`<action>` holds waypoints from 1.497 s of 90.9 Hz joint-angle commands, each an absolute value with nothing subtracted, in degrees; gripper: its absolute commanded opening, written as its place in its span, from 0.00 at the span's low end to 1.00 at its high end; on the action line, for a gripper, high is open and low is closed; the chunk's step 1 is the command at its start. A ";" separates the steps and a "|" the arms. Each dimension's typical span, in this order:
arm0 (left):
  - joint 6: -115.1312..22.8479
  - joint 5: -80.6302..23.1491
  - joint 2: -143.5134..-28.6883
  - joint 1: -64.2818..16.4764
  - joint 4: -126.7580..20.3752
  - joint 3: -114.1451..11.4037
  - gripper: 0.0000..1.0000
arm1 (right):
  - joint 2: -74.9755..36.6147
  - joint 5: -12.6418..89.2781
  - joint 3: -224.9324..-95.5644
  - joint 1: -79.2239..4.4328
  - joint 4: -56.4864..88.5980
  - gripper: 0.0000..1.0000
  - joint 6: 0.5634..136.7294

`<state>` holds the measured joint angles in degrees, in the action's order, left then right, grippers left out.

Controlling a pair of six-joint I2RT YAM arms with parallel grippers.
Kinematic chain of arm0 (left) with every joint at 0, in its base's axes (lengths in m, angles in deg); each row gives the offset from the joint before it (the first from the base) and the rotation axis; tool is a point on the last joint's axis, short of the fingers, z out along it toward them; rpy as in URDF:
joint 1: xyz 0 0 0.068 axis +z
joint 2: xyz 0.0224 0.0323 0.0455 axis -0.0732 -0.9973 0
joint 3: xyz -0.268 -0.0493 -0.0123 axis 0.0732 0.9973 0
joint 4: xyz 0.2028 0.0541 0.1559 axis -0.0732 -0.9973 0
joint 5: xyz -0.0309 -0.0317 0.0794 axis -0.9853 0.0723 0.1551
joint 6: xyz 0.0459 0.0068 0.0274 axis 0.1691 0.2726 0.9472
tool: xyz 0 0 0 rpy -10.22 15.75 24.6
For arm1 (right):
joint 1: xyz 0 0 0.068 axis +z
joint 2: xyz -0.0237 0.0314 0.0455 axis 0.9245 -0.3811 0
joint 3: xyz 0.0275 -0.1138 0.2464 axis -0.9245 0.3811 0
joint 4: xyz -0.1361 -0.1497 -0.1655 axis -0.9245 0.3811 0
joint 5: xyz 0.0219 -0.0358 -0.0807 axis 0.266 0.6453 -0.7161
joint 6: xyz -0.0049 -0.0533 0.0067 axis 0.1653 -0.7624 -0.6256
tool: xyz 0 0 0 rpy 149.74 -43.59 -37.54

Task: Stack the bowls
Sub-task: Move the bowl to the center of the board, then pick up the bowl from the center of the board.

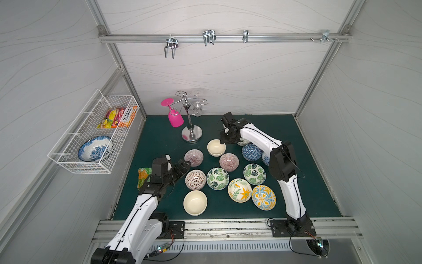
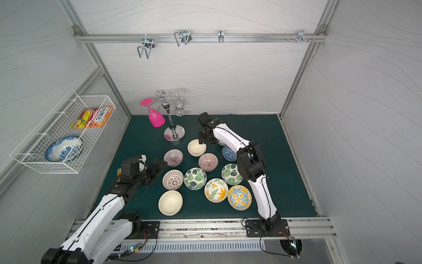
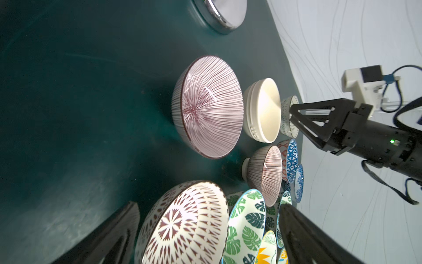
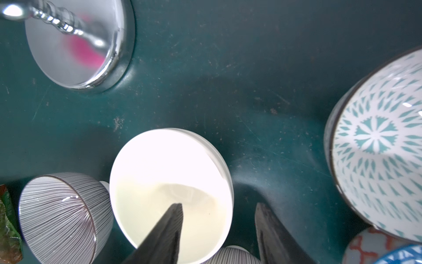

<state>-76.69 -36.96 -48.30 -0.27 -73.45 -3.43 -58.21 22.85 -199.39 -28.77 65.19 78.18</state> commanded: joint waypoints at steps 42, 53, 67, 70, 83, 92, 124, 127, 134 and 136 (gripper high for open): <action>-83.98 -28.47 -29.00 -10.20 -115.92 -8.63 0.82 | -28.58 10.58 -170.06 -2.05 67.44 0.56 90.50; -89.38 -22.63 -25.81 -19.45 -120.34 -7.77 0.75 | -23.98 10.44 -165.93 -1.02 66.21 0.56 92.73; -97.46 -16.93 -25.73 -32.32 -120.44 -3.06 0.72 | -20.54 10.40 -162.90 -0.66 64.94 0.56 94.93; -98.68 -15.96 -27.00 -34.81 -119.37 -2.51 0.72 | -20.24 10.40 -162.79 -0.59 64.94 0.55 95.02; -99.50 -12.53 -37.91 -40.93 -114.57 -4.66 0.67 | -19.75 10.07 -163.25 -0.49 65.99 0.55 94.72; -98.90 -13.17 -46.20 -42.80 -110.46 -5.91 0.60 | -19.19 9.34 -163.26 -0.48 66.89 0.54 94.01; -97.65 -11.55 -50.54 -44.33 -109.08 -7.90 0.32 | -14.59 7.70 -158.37 -2.27 65.63 0.52 94.02; -97.51 -11.39 -49.57 -44.32 -109.07 -7.84 0.29 | -14.16 8.17 -157.72 -2.75 64.94 0.52 94.09; -97.31 -11.10 -47.32 -44.32 -109.47 -7.85 0.20 | -13.42 8.91 -156.29 -3.65 63.63 0.52 94.09; -97.06 -11.03 -46.73 -44.32 -109.47 -7.94 0.18 | -13.25 9.05 -156.01 -3.91 63.40 0.52 94.09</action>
<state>-97.74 -12.68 -49.61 -44.23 -109.47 -5.64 -14.65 8.60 -157.75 -2.56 65.23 93.72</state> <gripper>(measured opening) 0.228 0.525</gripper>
